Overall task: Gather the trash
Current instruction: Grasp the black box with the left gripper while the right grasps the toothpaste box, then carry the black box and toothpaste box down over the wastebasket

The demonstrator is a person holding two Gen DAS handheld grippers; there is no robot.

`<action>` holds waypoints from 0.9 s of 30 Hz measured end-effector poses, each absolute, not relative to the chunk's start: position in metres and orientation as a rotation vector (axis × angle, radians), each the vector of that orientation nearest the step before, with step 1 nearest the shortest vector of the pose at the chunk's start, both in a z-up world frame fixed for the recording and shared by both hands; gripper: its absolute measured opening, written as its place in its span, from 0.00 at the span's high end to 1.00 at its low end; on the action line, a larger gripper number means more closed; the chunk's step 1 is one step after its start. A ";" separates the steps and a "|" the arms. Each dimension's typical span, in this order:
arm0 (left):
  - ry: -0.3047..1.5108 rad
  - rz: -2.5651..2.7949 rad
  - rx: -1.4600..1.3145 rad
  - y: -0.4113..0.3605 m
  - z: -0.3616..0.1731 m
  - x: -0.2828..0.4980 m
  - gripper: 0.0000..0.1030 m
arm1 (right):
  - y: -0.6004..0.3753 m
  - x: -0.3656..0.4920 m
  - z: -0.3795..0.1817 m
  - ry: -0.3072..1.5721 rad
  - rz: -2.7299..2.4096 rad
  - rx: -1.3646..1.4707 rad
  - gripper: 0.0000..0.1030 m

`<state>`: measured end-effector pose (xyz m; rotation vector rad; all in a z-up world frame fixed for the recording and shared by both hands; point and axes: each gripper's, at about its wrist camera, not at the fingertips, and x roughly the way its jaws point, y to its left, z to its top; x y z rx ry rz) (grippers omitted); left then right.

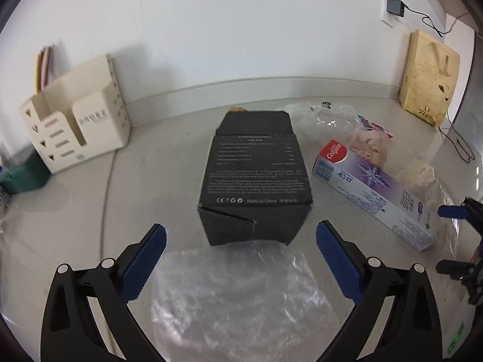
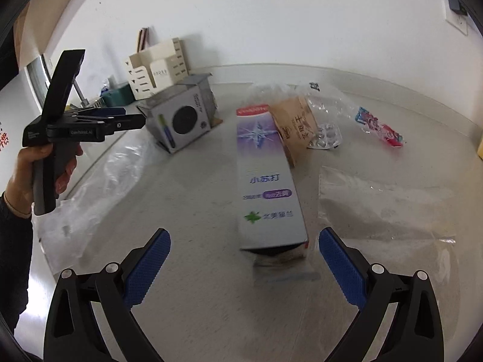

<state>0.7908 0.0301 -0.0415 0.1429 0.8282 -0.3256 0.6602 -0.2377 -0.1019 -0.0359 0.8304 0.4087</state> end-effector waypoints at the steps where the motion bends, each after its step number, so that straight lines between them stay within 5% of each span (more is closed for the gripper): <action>1: 0.832 -0.320 0.142 0.029 -0.045 0.795 0.04 | -0.237 0.665 -0.105 0.837 0.401 -0.037 0.03; 11: 0.861 -0.338 0.182 0.001 -0.064 0.824 0.04 | -0.234 0.701 -0.122 0.900 0.406 -0.042 0.03; 15: 0.846 -0.374 0.164 -0.002 -0.066 0.824 0.22 | -0.239 0.711 -0.128 0.931 0.350 -0.033 0.04; 17: 0.836 -0.365 0.171 -0.003 -0.066 0.822 0.22 | -0.240 0.711 -0.129 0.923 0.340 -0.038 0.12; 19: 0.832 -0.385 0.179 -0.004 -0.066 0.818 0.23 | -0.239 0.709 -0.128 0.914 0.320 -0.065 0.35; 21: 0.833 -0.398 0.186 -0.005 -0.065 0.814 0.23 | -0.241 0.709 -0.126 0.915 0.337 -0.057 0.48; 27: 0.782 -0.457 0.150 0.002 -0.046 0.794 0.23 | -0.249 0.707 -0.125 0.906 0.357 0.011 0.49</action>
